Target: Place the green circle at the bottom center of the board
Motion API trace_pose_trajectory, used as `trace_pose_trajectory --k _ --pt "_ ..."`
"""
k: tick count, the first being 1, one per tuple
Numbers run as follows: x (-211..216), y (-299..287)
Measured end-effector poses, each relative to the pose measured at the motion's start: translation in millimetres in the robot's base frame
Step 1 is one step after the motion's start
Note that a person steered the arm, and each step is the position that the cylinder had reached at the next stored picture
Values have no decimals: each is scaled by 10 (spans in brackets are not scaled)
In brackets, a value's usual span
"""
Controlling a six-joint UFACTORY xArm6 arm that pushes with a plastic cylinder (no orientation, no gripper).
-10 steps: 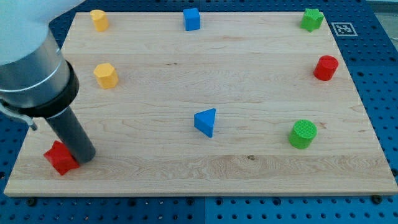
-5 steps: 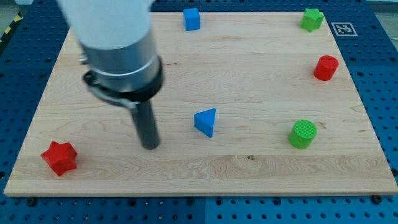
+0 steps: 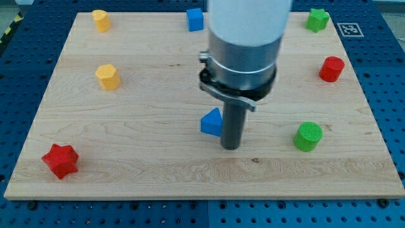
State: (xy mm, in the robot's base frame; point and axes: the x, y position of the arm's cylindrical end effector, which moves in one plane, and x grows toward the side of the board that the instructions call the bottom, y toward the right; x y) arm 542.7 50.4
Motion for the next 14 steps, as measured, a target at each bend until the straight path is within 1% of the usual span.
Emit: trace_pose_trajectory --k 1,3,4,5,6,7,8,10,14 --pt "-50 202" --pt "-456 1038" --pt "-512 1516" --pt "-490 1661" --pt "-400 1620" --pt "-202 1494" --pt "-95 1322" --pt "22 1027" --pt "281 79"
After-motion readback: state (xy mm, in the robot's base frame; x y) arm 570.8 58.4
